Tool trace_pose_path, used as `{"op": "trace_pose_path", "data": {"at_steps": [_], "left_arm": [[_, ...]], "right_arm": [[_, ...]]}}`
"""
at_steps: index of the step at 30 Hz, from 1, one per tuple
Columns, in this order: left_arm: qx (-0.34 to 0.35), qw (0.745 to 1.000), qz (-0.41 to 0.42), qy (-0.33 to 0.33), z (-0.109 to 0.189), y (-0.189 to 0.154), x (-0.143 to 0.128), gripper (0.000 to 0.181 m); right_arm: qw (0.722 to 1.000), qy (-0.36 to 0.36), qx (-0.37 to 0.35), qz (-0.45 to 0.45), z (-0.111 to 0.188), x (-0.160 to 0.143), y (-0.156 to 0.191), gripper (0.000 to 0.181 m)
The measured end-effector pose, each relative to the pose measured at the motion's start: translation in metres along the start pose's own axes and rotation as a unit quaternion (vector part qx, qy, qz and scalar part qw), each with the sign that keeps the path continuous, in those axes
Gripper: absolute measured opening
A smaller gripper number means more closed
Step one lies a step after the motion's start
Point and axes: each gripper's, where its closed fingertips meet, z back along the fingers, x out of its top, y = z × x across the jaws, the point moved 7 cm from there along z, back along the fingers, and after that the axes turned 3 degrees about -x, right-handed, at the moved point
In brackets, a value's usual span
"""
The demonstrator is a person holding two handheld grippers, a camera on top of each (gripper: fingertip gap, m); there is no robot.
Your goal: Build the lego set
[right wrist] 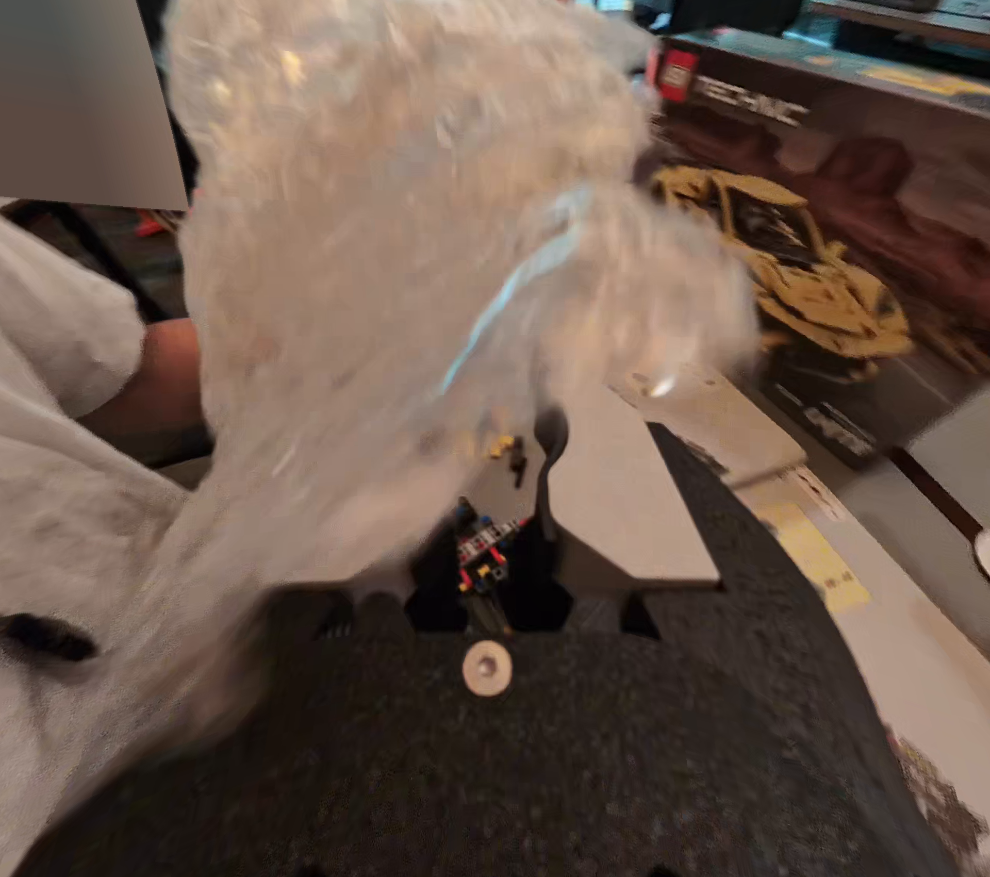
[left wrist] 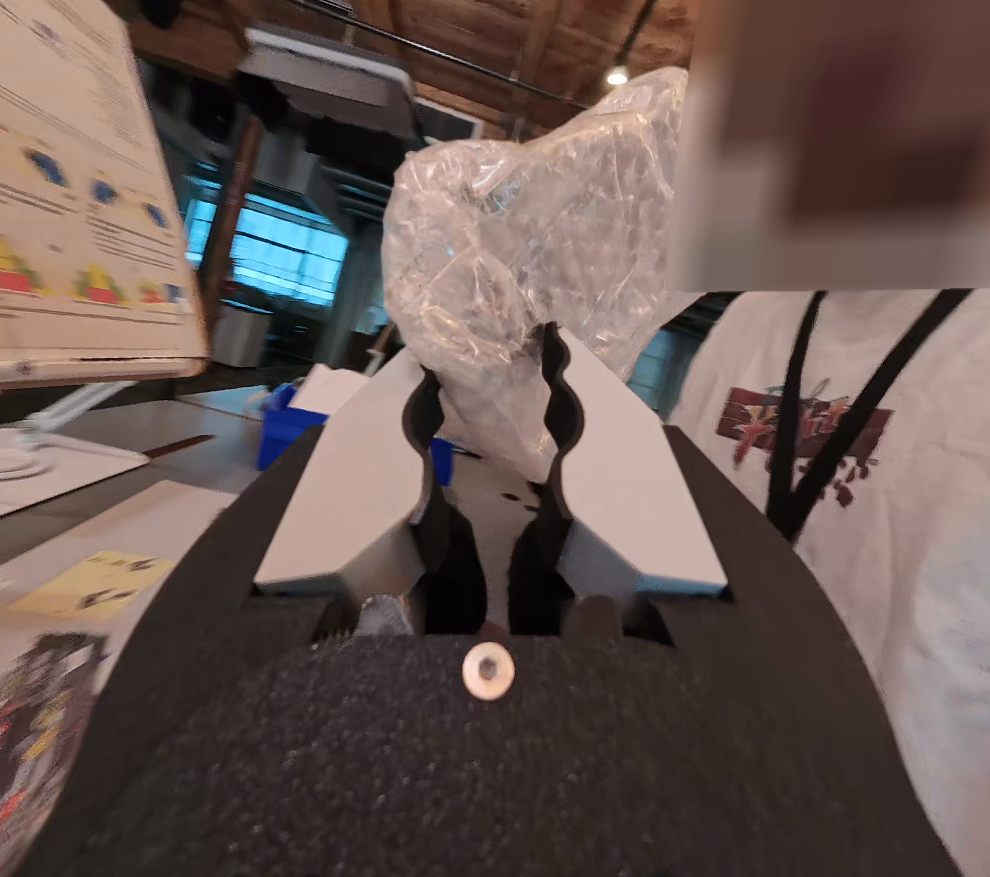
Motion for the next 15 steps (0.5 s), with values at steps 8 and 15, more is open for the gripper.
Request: {"op": "trace_pose_path", "data": {"at_steps": [8,15], "left_arm": [[0.389,0.899,-0.193,0.053,0.106,-0.084,0.044,0.032],[0.687,0.579,-0.410,0.154,0.198,-0.182,0.066,0.029]], "right_arm": [[0.977,-0.019,-0.012,-0.212,-0.013,-0.099,-0.043,0.027],[0.979,0.022,0.029,-0.202,-0.053,-0.125,-0.020,0.025]]}}
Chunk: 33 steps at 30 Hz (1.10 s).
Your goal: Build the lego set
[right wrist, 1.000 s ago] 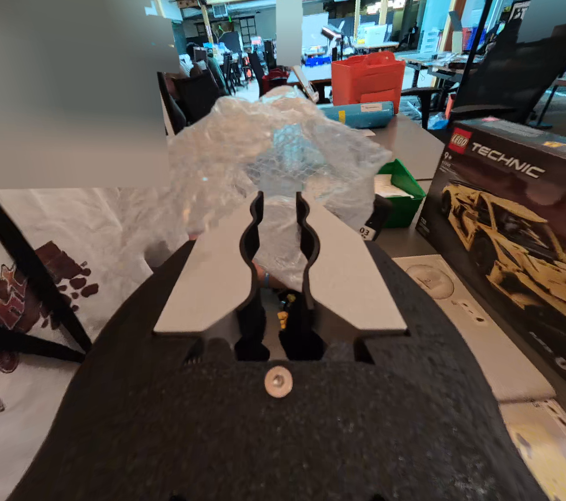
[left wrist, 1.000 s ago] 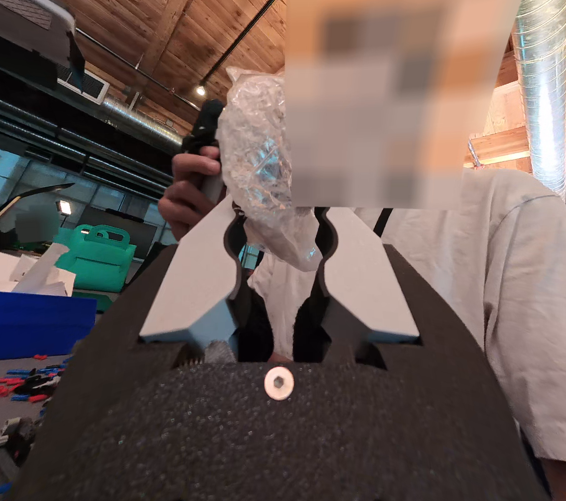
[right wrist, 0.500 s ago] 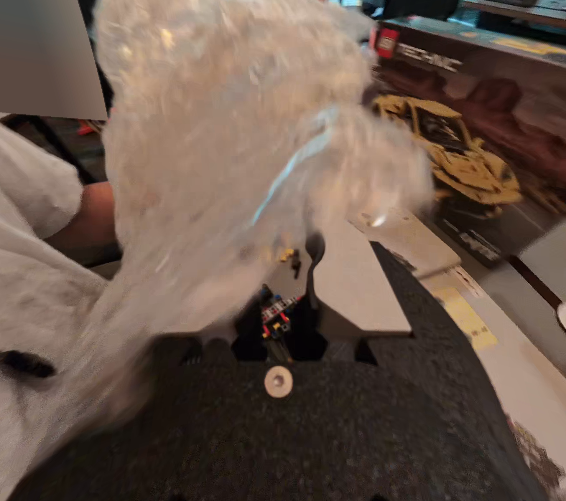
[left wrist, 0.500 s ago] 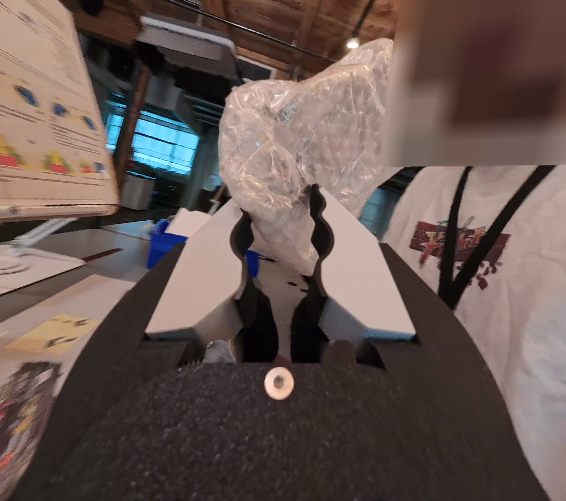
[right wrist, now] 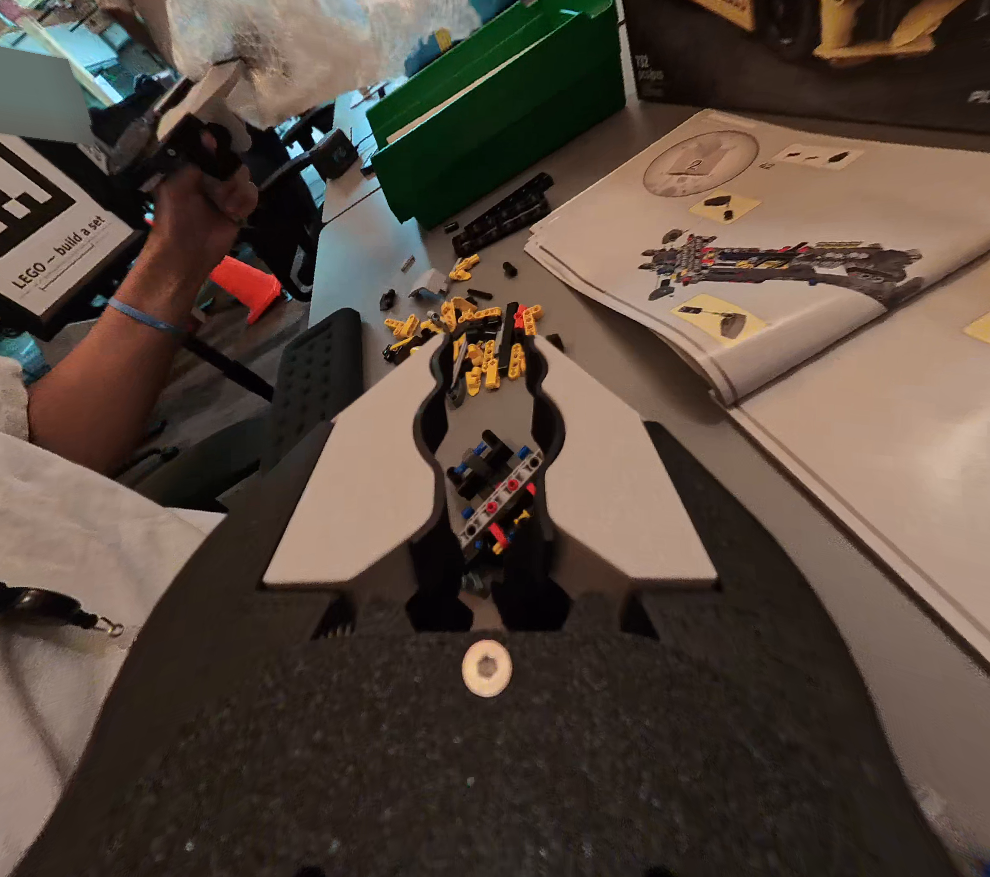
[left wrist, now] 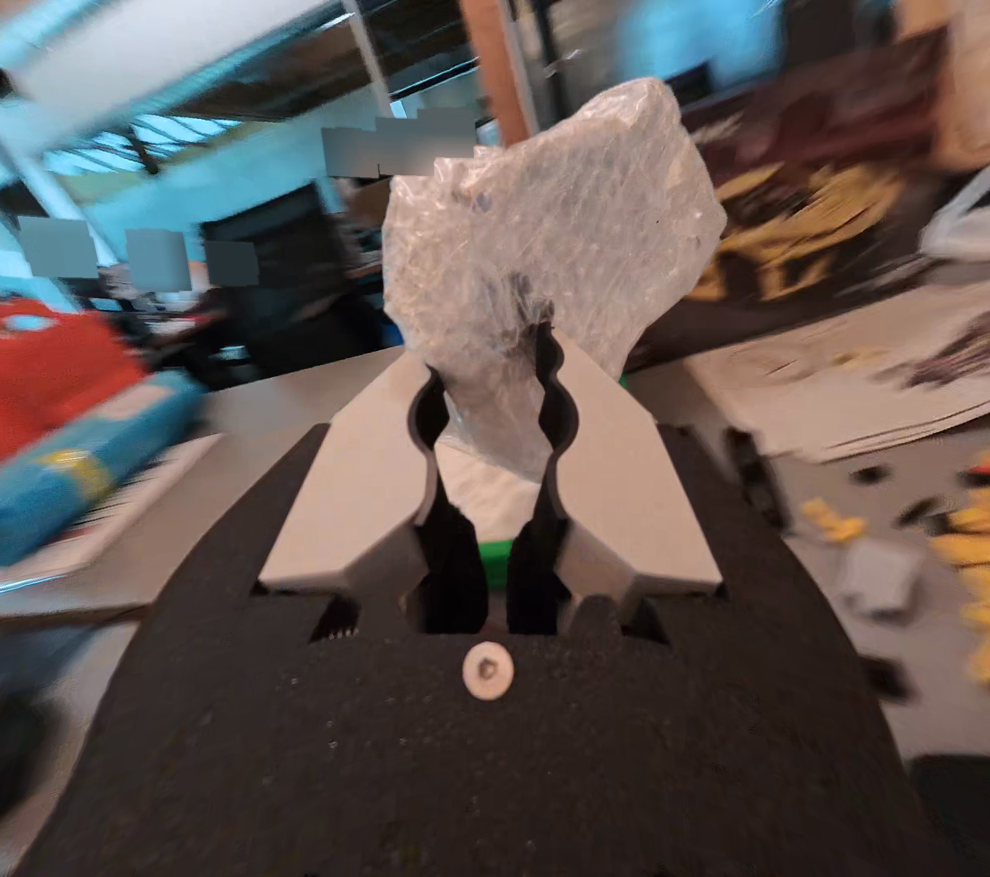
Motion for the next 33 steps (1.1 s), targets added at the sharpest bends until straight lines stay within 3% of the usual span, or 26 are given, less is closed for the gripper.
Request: {"op": "trace_pose_path", "data": {"at_steps": [3,7,10,12,17,22,26,30,33], "left_arm": [[0.115,0.982,-0.125,0.084,0.024,0.024,-0.023,0.029],[0.234,0.942,-0.195,0.144,0.050,0.047,-0.049,0.028],[0.346,0.880,-0.258,0.201,0.069,0.062,-0.063,0.027],[0.371,0.851,-0.273,0.250,0.073,0.069,-0.078,0.027],[0.353,0.828,-0.306,0.310,0.062,0.067,-0.115,0.027],[0.339,0.840,-0.260,0.334,0.047,0.073,-0.137,0.027],[0.335,0.862,-0.148,0.350,0.043,0.069,-0.141,0.024],[0.307,0.866,-0.085,0.384,0.036,0.059,-0.152,0.020],[0.317,0.869,-0.059,0.374,0.035,0.067,-0.152,0.018]], "right_arm": [[1.000,0.020,0.006,0.006,-0.008,-0.001,0.003,0.025],[1.000,0.023,0.013,0.004,-0.012,0.004,0.005,0.025],[1.000,0.023,0.014,-0.003,-0.015,0.005,0.004,0.025],[1.000,0.024,0.017,-0.009,-0.017,0.006,0.004,0.025],[0.999,0.034,0.023,-0.012,-0.023,0.006,0.005,0.025],[0.999,0.038,0.020,-0.012,-0.021,0.008,0.005,0.025],[0.999,0.036,0.019,-0.019,-0.019,0.007,0.005,0.025],[0.998,0.035,0.029,-0.032,-0.021,0.006,0.005,0.025],[0.998,0.042,0.033,-0.032,-0.024,0.006,0.007,0.025]]}}
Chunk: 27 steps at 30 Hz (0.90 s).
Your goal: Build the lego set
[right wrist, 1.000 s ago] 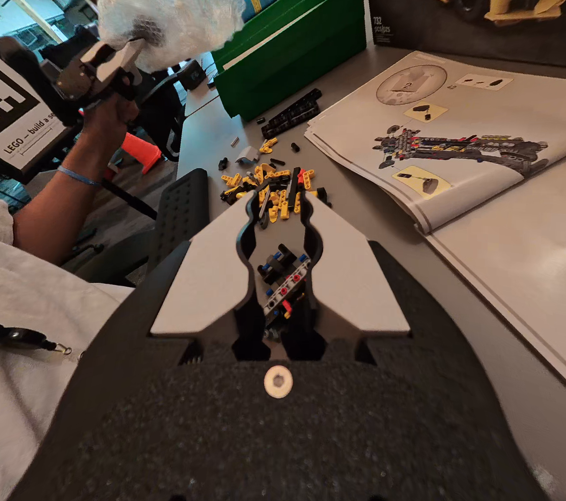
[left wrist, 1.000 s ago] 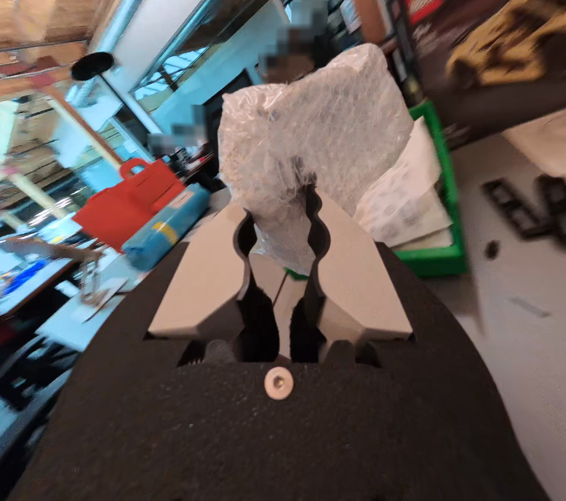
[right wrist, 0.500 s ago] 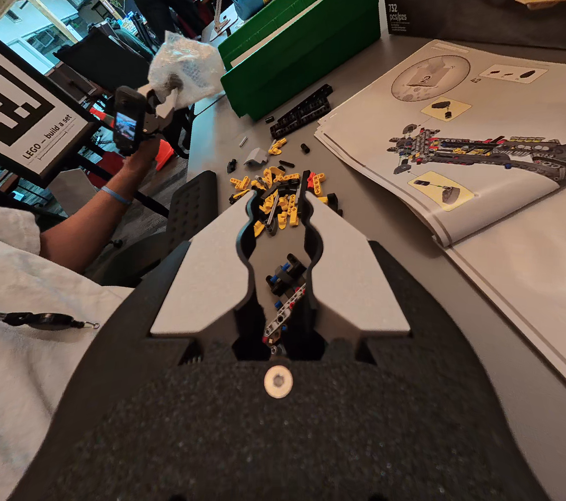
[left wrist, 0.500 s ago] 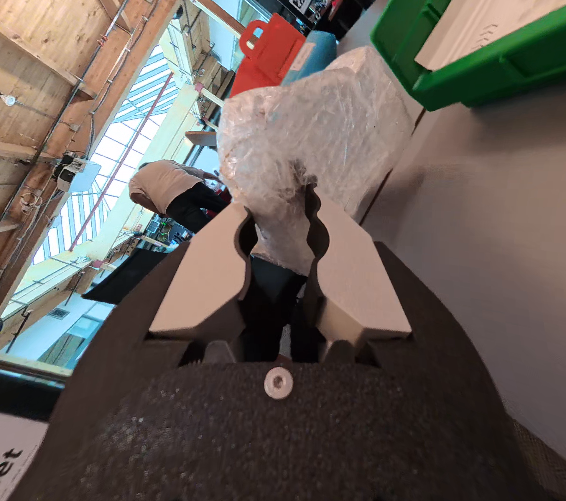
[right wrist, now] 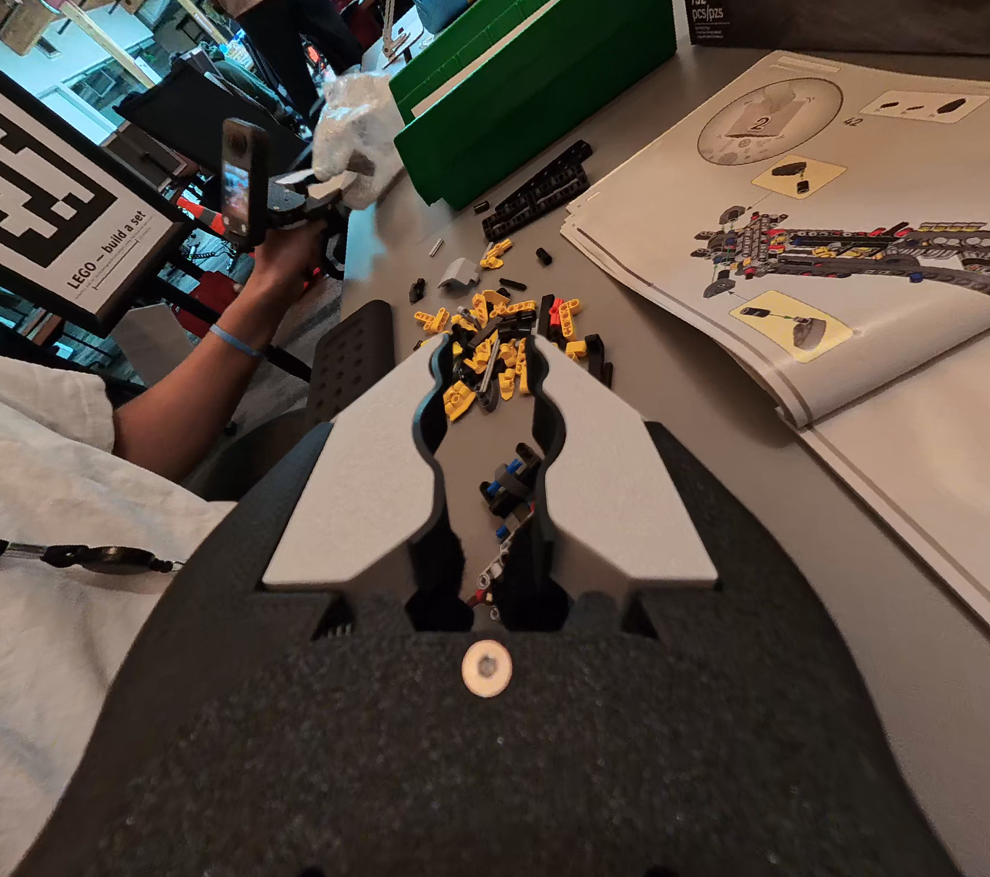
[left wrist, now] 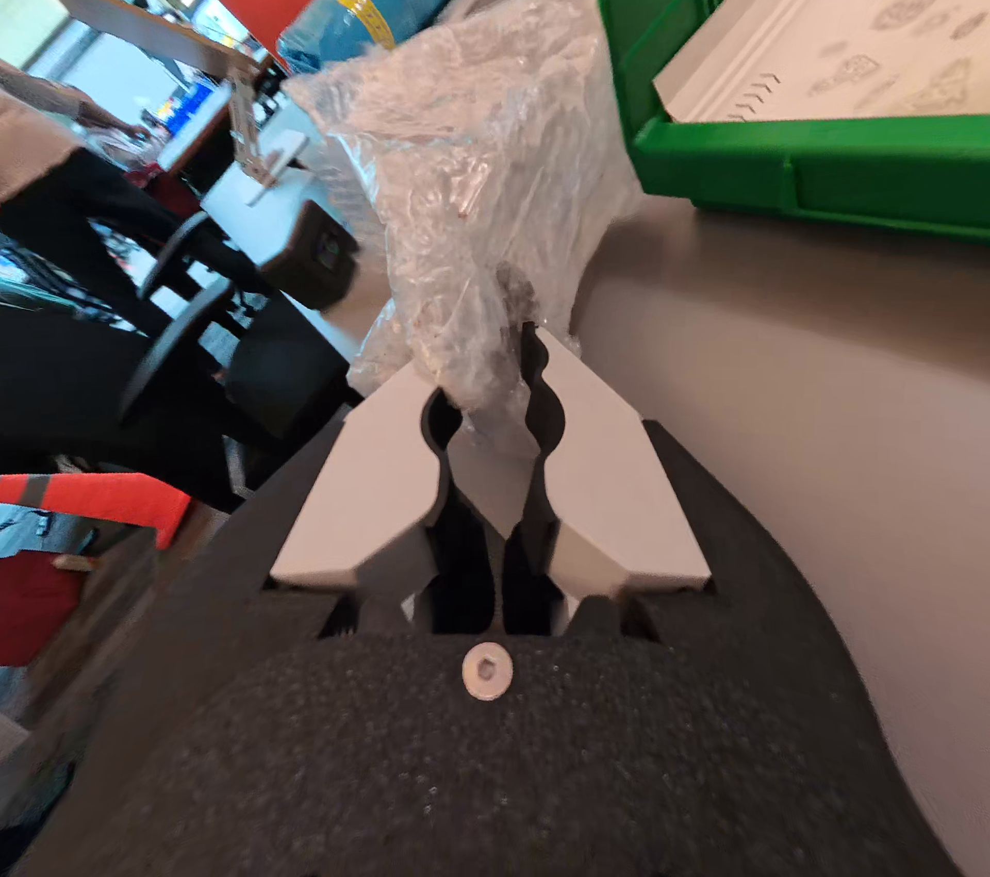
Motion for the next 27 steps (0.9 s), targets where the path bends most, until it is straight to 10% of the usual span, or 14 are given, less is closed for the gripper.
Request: {"op": "trace_pose_path", "data": {"at_steps": [7,14,27], "left_arm": [[0.073,0.994,-0.018,-0.083,-0.010,0.049,0.044,0.016],[0.097,0.958,-0.227,-0.143,-0.070,0.038,0.091,0.015],[0.030,0.983,-0.179,-0.040,-0.022,0.005,0.011,0.017]], "right_arm": [[1.000,0.005,-0.009,0.010,0.004,0.000,0.001,0.025],[1.000,0.002,-0.012,0.003,0.011,-0.003,-0.001,0.025],[0.999,-0.010,0.010,-0.042,0.018,-0.014,-0.007,0.025]]}}
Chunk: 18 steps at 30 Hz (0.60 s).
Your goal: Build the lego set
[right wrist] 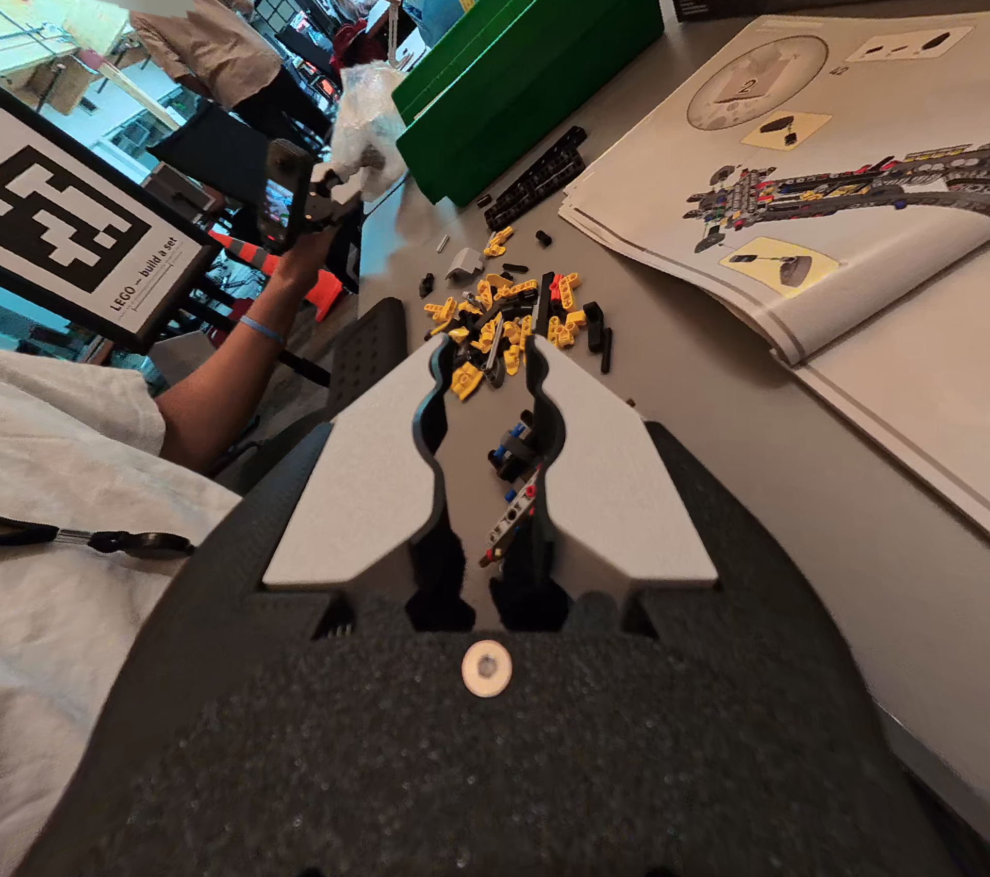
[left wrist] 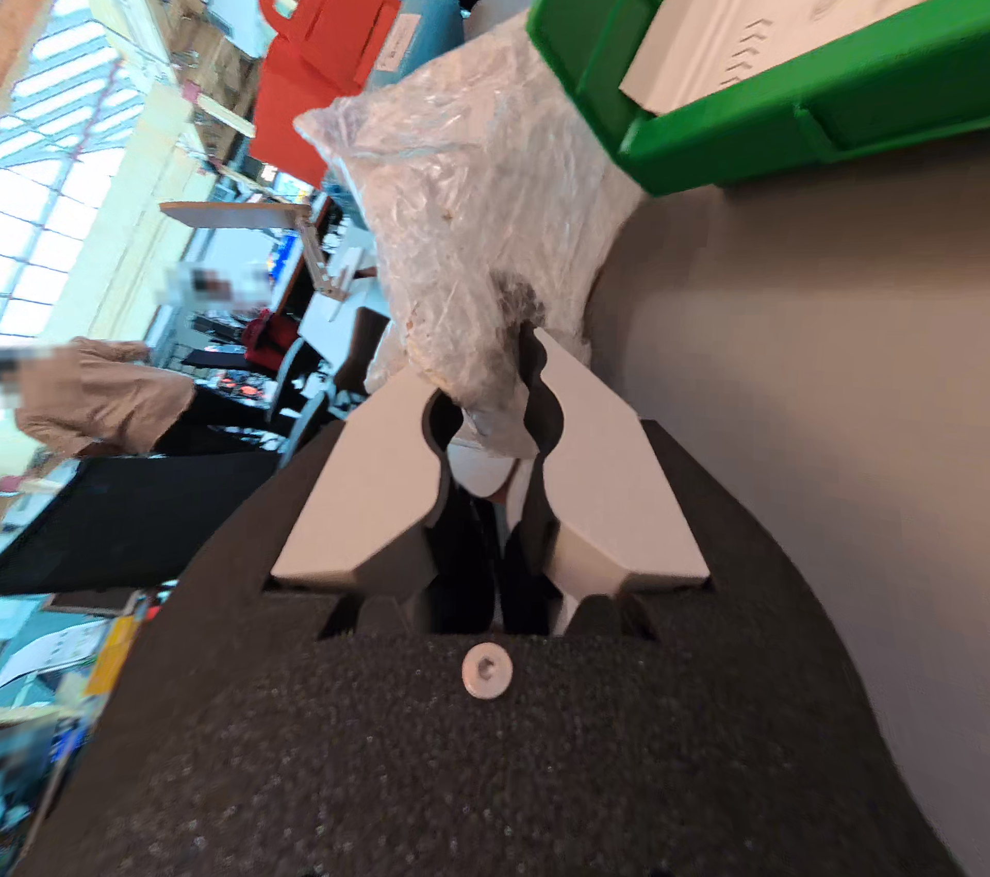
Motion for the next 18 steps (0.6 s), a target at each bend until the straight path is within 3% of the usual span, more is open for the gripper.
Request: {"op": "trace_pose_path", "data": {"at_steps": [5,9,18], "left_arm": [[-0.105,0.993,0.059,0.011,-0.011,-0.012,-0.001,0.025],[-0.154,0.985,0.082,0.000,-0.003,-0.018,0.004,0.037],[-0.170,0.981,0.089,-0.010,0.013,-0.012,0.006,0.047]], "right_arm": [[0.999,0.008,-0.008,0.033,-0.005,0.005,0.010,0.025],[1.000,0.000,0.001,0.028,-0.008,0.000,0.015,0.025],[0.999,-0.005,-0.003,0.033,0.006,-0.014,0.027,0.026]]}}
